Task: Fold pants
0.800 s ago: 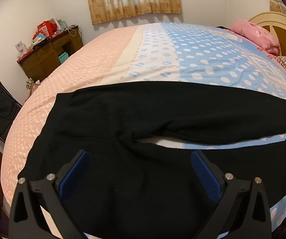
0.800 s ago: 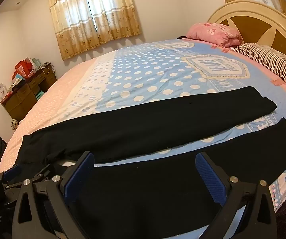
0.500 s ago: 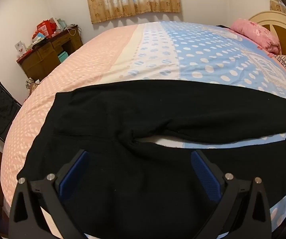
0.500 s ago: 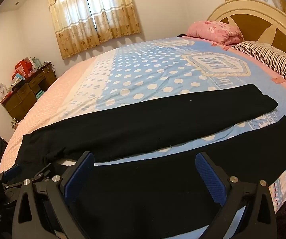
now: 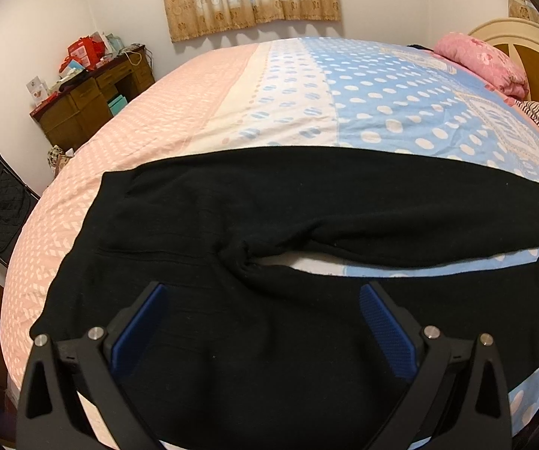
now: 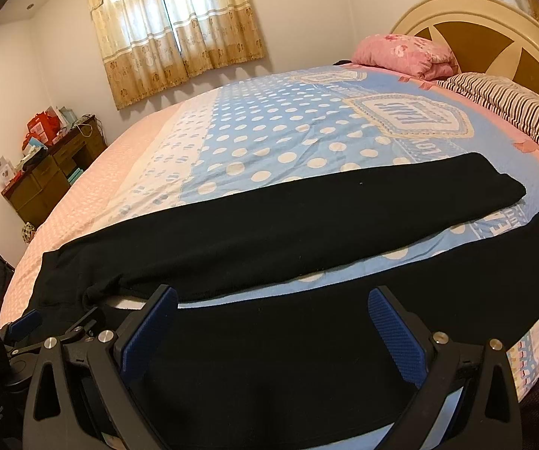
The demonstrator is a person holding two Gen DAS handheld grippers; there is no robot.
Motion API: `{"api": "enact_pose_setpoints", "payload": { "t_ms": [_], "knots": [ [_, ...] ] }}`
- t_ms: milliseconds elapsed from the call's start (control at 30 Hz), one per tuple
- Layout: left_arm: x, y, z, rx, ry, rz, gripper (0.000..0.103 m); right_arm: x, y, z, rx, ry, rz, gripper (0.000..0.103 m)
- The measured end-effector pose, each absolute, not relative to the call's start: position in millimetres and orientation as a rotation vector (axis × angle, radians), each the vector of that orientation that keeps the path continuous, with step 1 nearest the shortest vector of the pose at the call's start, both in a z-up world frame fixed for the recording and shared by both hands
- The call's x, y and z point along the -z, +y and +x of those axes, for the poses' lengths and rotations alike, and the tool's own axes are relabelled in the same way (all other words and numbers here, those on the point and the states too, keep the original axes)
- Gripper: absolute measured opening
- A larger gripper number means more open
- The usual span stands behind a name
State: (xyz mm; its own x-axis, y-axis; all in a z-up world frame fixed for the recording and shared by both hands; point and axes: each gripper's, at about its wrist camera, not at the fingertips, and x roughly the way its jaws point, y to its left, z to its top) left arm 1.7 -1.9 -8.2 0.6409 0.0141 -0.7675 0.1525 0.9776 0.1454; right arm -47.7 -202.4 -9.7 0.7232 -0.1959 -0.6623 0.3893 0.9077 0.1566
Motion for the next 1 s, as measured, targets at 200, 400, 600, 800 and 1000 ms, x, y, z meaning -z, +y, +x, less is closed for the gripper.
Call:
{"api": "enact_pose_setpoints", "payload": {
  "t_ms": [200, 400, 600, 800, 1000],
  "knots": [
    [9, -2, 4, 0.075, 0.886, 0.213, 0.103, 10, -202, -48, 0.328, 0.692, 0.296, 0.102],
    [11, -4, 7, 0.066, 0.907, 0.23, 0.103, 13, -203, -45, 0.33, 0.702, 0.294, 0.102],
    [18, 1, 12, 0.06, 0.92, 0.218, 0.103, 17, -204, -39, 0.336, 0.715, 0.289, 0.102],
    [22, 7, 18, 0.056, 0.926, 0.212, 0.103, 19, -204, -28, 0.321, 0.728, 0.265, 0.102],
    [17, 33, 38, 0.02, 0.905, 0.204, 0.103, 8, -204, 4, 0.232, 0.73, 0.226, 0.102]
  ]
}}
